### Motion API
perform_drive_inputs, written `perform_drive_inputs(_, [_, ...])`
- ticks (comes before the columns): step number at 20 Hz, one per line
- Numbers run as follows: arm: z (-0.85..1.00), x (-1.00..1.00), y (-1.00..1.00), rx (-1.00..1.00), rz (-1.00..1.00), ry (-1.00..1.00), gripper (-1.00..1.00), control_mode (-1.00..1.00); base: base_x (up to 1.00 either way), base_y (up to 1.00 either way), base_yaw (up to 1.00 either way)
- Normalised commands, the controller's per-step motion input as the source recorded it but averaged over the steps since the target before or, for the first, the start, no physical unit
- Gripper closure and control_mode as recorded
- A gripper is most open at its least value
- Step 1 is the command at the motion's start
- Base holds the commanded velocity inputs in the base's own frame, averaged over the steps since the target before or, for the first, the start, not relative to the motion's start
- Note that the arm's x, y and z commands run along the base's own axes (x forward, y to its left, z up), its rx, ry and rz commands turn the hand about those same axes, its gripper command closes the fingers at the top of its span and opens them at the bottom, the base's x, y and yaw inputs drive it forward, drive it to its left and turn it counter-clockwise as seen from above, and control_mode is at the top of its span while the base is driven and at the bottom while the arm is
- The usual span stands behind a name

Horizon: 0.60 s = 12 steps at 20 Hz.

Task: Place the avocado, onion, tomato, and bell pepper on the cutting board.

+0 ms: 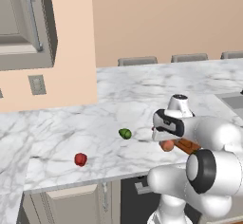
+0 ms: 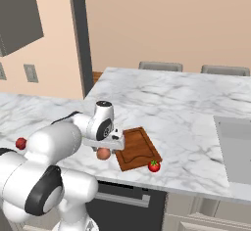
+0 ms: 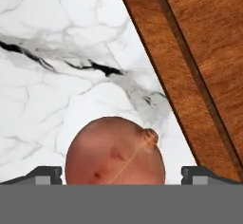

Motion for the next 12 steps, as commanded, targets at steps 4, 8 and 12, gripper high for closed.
perform_drive_inputs(4, [-0.38,0.00,0.00,0.00,0.00,0.03,1.00,-1.00,0.00,0.00,0.00])
perform_drive_inputs(8, [-0.11,-0.20,-0.04,0.00,-0.03,0.01,1.00,-1.00,0.00,0.00,0.00])
perform_drive_inputs(12, [0.17,-0.24,-0.30,0.01,-0.01,0.00,1.00,-1.00,0.00,0.00,0.00])
